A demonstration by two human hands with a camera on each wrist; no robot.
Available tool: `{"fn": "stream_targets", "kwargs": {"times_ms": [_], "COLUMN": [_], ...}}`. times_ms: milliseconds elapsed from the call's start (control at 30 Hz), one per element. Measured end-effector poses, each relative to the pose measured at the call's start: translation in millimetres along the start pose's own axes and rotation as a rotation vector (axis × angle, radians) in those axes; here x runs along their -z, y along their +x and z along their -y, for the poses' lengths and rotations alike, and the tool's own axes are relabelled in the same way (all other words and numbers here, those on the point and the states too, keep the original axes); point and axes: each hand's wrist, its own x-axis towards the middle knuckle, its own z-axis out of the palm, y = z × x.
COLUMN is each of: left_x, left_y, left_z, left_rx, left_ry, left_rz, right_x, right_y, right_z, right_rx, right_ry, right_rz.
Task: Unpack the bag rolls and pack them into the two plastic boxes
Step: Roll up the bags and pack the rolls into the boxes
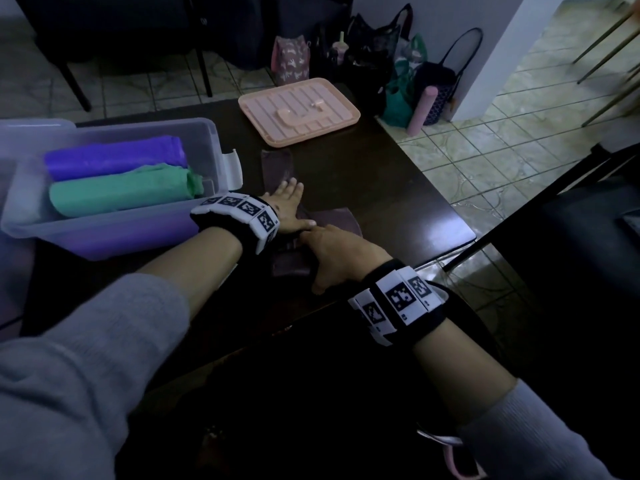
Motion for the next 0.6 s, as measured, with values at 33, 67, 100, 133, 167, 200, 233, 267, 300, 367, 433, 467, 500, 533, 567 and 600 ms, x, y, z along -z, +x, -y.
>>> {"fn": "stream_targets", "kwargs": {"times_ms": [33, 67, 100, 133, 167, 200, 233, 267, 300, 367, 433, 467, 500, 533, 567, 600], "left_x": [0, 0, -1, -1, 0, 1, 3, 4, 6, 8, 12, 15, 18, 21, 24, 27], "left_y": [0, 0, 1, 2, 2, 1, 0, -2, -5, -11, -19, -26, -33, -40, -48, -57], "left_z": [1, 1, 1, 0, -1, -2, -2, -3, -3, -4, -5, -5, -5, -4, -3, -1], "left_rx": [-0.005, -0.004, -0.003, -0.003, -0.004, -0.008, -0.016, -0.028, -0.033, -0.016, 0.008, 0.012, 0.013, 0.003, -0.016, -0.035], "left_ry": [-0.009, -0.024, -0.035, -0.045, -0.059, -0.072, -0.083, -0.086, -0.076, -0.051, -0.084, -0.113, -0.139, -0.161, -0.184, -0.210], "left_rz": [0.000, -0.003, -0.012, -0.020, -0.023, -0.024, -0.026, -0.029, -0.037, -0.069, -0.104, -0.124, -0.152, -0.186, -0.216, -0.229], "right_x": [-3, -5, -7, -7, -6, -4, -2, 1, 3, 6, 9, 12, 14, 17, 20, 24], "right_y": [0, 0, -1, -2, -2, -3, -3, -2, -2, 0, -1, -1, 0, 1, 4, 6], "right_z": [-2, -3, -5, -6, -7, -9, -11, -12, -14, -18, -22, -24, -25, -27, -28, -29], "right_rx": [-0.005, -0.007, 0.001, 0.017, 0.035, 0.045, 0.054, 0.060, 0.067, 0.080, 0.073, 0.064, 0.051, 0.039, 0.026, 0.012], "right_ry": [0.052, 0.093, 0.111, 0.113, 0.118, 0.137, 0.161, 0.174, 0.171, 0.173, 0.241, 0.278, 0.294, 0.309, 0.321, 0.337], "right_rz": [-0.025, -0.047, -0.065, -0.081, -0.092, -0.097, -0.098, -0.094, -0.087, -0.070, -0.063, -0.061, -0.043, -0.016, 0.013, 0.038]}}
